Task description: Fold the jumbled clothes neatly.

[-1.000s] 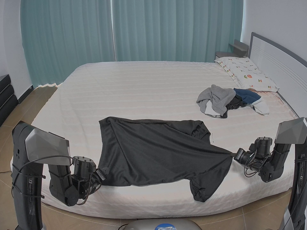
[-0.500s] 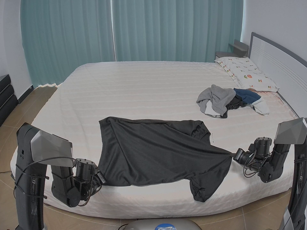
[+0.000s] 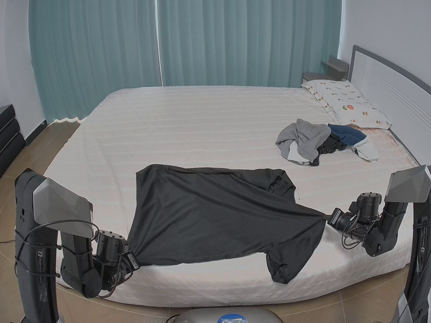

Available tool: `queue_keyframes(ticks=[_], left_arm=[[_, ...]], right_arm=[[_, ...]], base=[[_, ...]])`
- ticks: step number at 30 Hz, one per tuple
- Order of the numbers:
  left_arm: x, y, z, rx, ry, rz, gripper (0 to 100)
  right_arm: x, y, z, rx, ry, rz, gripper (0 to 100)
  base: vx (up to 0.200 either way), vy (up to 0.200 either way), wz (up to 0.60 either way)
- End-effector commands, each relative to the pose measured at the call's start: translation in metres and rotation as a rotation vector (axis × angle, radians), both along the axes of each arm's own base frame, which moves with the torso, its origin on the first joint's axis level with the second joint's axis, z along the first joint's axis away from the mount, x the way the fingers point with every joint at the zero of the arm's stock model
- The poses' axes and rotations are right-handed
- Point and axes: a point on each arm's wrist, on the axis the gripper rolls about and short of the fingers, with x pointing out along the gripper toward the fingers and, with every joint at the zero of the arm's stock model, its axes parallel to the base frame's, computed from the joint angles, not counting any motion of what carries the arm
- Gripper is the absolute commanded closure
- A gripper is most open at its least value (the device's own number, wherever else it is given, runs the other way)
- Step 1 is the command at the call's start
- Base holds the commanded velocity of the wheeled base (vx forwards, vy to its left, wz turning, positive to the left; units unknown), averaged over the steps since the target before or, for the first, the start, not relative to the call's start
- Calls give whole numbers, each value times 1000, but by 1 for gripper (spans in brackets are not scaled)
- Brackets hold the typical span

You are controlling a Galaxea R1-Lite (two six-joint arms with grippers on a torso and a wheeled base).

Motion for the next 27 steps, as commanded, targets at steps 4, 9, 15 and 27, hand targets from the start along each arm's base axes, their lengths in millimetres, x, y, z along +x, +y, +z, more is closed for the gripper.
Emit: queue_keyframes(ticks=[4, 9, 15, 27], left_arm=[[-12, 9, 8, 34, 24, -2, 100], [-19, 20, 7, 78, 62, -11, 100], [-21, 20, 5, 81, 75, -14, 100], [-21, 19, -7, 69, 116, -23, 100]], right_arm=[[1, -2, 3, -1, -13, -5, 100], [3, 0, 1, -1, -13, 2, 100], [4, 0, -6, -8, -3, 6, 100], [-22, 9, 17, 8, -54, 68, 0]], base=[[0, 0, 0], [0, 0, 0], [0, 0, 0], [0, 0, 0]])
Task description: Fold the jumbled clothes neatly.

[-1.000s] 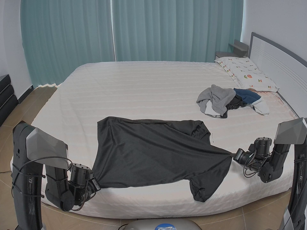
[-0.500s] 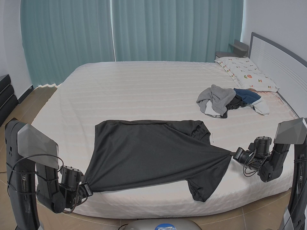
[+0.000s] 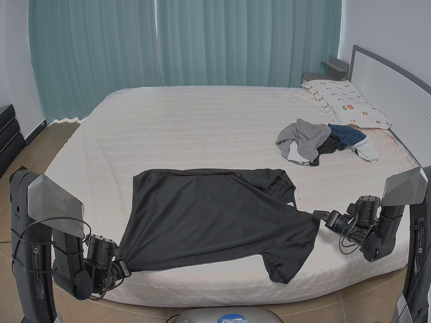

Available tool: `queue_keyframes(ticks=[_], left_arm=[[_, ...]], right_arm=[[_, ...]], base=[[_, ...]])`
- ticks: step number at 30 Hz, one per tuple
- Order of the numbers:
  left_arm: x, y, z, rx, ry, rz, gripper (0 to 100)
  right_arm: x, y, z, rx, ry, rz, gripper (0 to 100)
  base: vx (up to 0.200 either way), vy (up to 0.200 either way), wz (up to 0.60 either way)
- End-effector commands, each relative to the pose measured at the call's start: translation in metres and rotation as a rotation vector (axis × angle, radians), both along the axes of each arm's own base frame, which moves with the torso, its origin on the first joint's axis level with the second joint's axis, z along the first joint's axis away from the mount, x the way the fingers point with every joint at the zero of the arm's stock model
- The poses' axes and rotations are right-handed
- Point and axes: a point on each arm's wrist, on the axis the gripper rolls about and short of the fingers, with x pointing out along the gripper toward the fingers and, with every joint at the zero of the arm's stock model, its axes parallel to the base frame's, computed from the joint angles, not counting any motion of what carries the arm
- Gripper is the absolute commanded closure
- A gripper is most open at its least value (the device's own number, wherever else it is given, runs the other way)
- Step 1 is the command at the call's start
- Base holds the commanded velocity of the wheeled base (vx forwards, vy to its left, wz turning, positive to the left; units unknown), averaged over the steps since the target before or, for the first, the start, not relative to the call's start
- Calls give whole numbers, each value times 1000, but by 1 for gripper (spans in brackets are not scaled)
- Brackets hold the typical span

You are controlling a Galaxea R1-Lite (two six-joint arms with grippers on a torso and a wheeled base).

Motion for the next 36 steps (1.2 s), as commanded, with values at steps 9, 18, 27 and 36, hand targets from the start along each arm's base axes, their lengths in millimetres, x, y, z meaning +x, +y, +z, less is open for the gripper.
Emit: queue_keyframes(ticks=[9, 18, 27, 36], left_arm=[[3, 0, -5, -19, -38, -4, 100], [7, 1, -3, -23, -61, 7, 100], [11, 4, -3, -26, -75, 20, 100], [21, 10, 4, -36, -129, 52, 100]], right_arm=[[-53, 19, -16, -73, 167, 239, 0], [-45, 27, -21, -77, 153, 266, 0], [-24, 27, -22, -103, 92, 215, 100], [-11, 36, -22, -120, 35, 211, 100]], base=[[0, 0, 0], [0, 0, 0], [0, 0, 0], [0, 0, 0]])
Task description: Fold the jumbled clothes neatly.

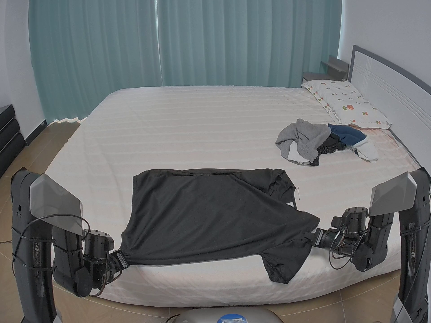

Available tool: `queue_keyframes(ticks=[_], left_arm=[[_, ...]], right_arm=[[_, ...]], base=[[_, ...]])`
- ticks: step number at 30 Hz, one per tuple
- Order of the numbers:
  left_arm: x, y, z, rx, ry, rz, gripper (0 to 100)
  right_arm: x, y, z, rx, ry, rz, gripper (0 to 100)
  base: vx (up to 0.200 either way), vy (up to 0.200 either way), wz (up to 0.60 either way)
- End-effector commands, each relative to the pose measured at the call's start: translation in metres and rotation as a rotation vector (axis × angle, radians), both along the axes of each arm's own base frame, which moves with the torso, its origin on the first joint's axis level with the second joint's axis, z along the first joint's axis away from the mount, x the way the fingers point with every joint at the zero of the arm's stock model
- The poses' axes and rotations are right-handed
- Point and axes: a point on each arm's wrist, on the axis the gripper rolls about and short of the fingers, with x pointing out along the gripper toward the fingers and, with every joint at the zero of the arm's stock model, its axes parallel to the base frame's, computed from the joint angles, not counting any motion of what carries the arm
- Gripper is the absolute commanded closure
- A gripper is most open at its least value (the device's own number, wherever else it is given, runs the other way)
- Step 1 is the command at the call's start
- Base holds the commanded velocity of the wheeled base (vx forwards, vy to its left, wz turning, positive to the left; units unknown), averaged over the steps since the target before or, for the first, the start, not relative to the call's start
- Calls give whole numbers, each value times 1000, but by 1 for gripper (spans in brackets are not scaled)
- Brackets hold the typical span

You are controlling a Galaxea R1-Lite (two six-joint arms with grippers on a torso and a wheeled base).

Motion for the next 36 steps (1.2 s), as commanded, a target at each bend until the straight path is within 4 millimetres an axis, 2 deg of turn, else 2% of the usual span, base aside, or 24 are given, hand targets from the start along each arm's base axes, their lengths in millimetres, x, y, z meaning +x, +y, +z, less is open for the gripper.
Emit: queue_keyframes(ticks=[1, 6, 11, 20, 21, 29, 32, 36], left_arm=[[8, 2, 6, -9, -45, 16, 100], [24, 6, 14, -58, -132, 88, 100], [31, 14, 13, -65, -150, 131, 100], [39, 14, 14, -94, -183, 154, 100], [40, 14, 13, -95, -183, 157, 100], [39, 14, 11, -95, -175, 158, 100], [39, 14, 8, -93, -167, 158, 100], [39, 14, 9, -95, -168, 157, 100]], right_arm=[[11, 5, 3, -10, -44, -13, 100], [33, 8, 9, -22, -119, -45, 100], [56, 17, 19, -16, -139, -32, 100], [73, 31, 3, 17, -131, -18, 100], [75, 31, 3, 20, -138, -17, 0], [76, 32, 4, 28, -147, -13, 0], [71, 21, 21, 65, -149, -57, 0], [46, 13, 44, 121, -109, -62, 0]], base=[[0, 0, 0], [0, 0, 0], [0, 0, 0], [0, 0, 0], [0, 0, 0], [0, 0, 0], [0, 0, 0], [0, 0, 0]])
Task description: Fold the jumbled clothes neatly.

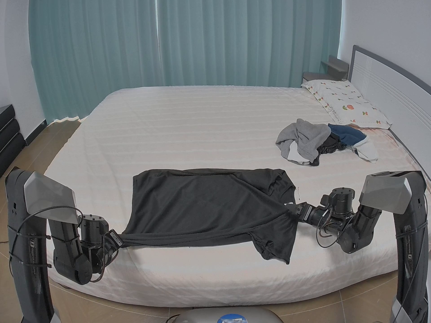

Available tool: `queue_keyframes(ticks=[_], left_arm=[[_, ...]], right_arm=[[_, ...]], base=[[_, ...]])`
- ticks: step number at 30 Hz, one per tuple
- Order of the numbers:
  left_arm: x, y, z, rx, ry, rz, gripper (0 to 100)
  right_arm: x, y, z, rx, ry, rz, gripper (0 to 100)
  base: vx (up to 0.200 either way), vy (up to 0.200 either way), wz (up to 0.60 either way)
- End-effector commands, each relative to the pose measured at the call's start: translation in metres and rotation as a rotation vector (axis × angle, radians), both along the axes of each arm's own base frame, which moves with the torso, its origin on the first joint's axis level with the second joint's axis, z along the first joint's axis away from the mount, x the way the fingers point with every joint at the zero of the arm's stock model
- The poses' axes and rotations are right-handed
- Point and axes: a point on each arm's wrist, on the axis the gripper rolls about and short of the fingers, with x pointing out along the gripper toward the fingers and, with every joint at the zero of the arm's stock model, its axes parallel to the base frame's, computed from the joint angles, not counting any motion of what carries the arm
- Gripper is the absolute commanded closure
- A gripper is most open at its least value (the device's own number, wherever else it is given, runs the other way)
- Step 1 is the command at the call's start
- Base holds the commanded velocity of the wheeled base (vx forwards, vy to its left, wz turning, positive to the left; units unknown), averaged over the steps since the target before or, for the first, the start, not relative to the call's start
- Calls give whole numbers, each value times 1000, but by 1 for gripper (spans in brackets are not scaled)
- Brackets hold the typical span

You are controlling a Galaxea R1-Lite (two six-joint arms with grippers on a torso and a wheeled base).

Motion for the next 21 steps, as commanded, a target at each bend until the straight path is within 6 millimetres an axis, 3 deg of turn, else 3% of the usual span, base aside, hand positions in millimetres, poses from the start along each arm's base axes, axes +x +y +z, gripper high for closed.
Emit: queue_keyframes(ticks=[1, 4, 10, 21], left_arm=[[0, 0, -1, 0, 5, 0, 100], [-2, 0, -2, 0, 13, -1, 100], [-4, 0, -4, -1, 22, -4, 100], [-4, 0, -5, 1, 27, -6, 100]], right_arm=[[-28, -11, 31, 54, 32, 9, 0], [-46, -8, 25, 71, 101, 75, 0], [-60, 10, 2, 58, 201, 134, 0], [-56, 23, -9, 46, 205, 170, 0]], base=[[0, 0, 0], [0, 0, 0], [0, 0, 0], [0, 0, 0]])
